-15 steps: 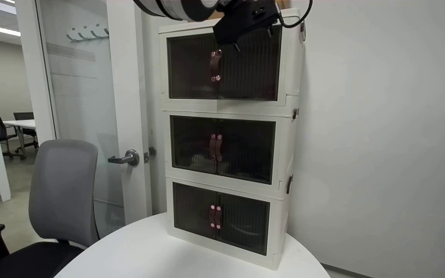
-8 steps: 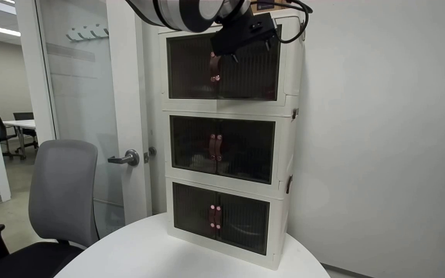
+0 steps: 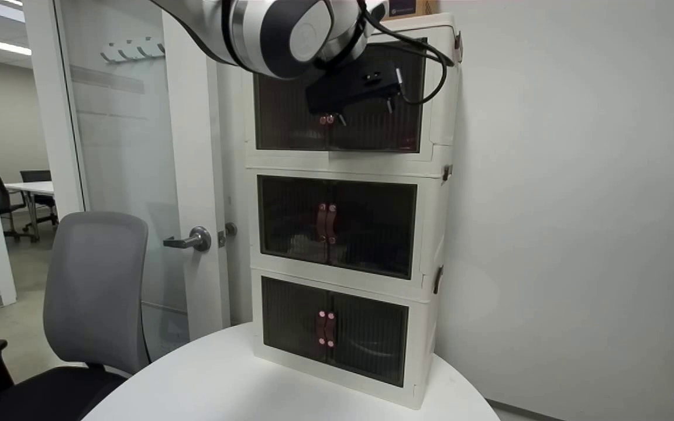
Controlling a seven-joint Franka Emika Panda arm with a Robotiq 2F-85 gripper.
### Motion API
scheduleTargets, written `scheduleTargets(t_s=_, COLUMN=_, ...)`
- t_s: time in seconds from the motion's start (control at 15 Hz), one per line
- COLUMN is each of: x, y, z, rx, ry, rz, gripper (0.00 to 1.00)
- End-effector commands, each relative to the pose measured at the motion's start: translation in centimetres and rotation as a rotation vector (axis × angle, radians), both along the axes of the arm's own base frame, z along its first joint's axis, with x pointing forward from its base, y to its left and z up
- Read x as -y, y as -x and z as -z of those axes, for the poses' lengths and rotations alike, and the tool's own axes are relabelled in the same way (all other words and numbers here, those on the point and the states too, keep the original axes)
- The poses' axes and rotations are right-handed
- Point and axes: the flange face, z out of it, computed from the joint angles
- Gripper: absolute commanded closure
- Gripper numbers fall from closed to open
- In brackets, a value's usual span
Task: Close the open upper cabinet
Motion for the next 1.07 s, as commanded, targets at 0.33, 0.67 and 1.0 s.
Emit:
scheduleTargets(t_s=0.33, x=-3.8, y=-1.3, z=1.6, rx=0.069, ry=0.011, rz=-0.004, gripper=0.0)
scheduleTargets(t_s=0.67, x=-3.0, y=-2.0, z=1.6, rx=0.179, ry=0.032, rz=0.054, gripper=0.0)
scheduleTargets(t_s=1.0, x=-2.4, y=-2.3, z=1.8, rx=0.235, ry=0.073, rz=0.084, gripper=0.0)
